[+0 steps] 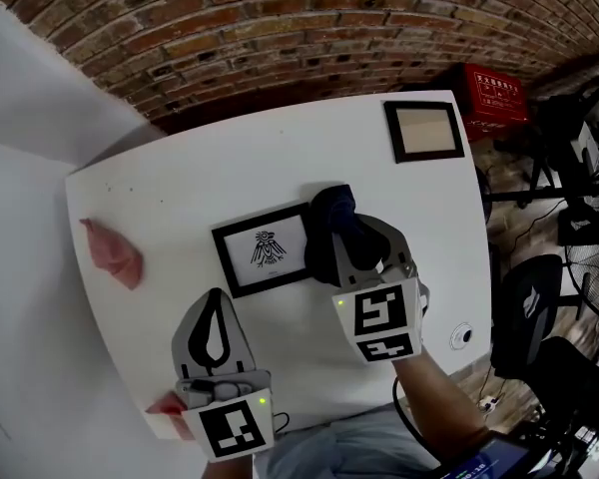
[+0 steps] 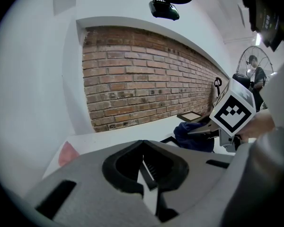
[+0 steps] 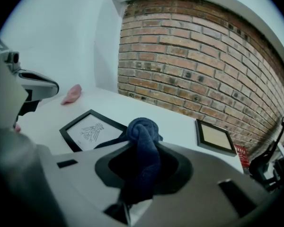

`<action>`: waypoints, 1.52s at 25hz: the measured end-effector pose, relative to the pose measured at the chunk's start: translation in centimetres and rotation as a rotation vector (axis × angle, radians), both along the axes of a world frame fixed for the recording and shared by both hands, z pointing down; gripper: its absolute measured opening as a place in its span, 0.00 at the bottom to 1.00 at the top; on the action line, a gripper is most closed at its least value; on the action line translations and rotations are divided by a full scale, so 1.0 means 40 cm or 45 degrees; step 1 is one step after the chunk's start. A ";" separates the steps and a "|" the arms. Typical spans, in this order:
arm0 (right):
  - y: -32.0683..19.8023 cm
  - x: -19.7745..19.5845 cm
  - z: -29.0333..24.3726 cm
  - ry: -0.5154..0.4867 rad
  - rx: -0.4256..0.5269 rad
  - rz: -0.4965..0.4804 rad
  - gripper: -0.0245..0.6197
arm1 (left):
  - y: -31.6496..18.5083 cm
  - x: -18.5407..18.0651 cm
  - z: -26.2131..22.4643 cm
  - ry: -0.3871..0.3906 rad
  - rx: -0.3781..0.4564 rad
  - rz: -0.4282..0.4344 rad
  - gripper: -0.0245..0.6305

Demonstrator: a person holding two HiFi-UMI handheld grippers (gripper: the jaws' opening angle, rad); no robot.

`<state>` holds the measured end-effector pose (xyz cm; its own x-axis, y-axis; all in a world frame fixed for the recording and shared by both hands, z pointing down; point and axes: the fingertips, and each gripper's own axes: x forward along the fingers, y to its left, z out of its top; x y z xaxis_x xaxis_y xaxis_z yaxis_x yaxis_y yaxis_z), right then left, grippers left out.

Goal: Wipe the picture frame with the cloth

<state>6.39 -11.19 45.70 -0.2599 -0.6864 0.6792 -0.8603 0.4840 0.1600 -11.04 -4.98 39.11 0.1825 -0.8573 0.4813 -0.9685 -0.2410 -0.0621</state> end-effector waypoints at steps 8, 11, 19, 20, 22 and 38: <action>0.019 0.126 -0.070 -0.023 0.070 0.059 0.17 | 0.013 0.099 -0.070 -0.018 0.079 0.028 0.05; 0.038 0.167 -0.120 -0.072 0.104 0.077 0.17 | 0.025 0.132 -0.124 -0.022 0.127 0.019 0.05; 0.115 0.240 -0.323 -0.330 0.249 0.080 0.17 | 0.086 0.187 -0.334 -0.063 0.315 -0.026 0.05; 0.126 0.241 -0.358 -0.358 0.278 0.062 0.17 | 0.096 0.192 -0.361 -0.066 0.339 -0.035 0.05; 0.148 0.240 -0.427 -0.413 0.341 0.022 0.17 | 0.112 0.201 -0.408 -0.060 0.380 -0.054 0.05; 0.251 0.195 -0.668 -0.522 0.592 -0.200 0.16 | 0.192 0.196 -0.610 -0.113 0.584 -0.136 0.05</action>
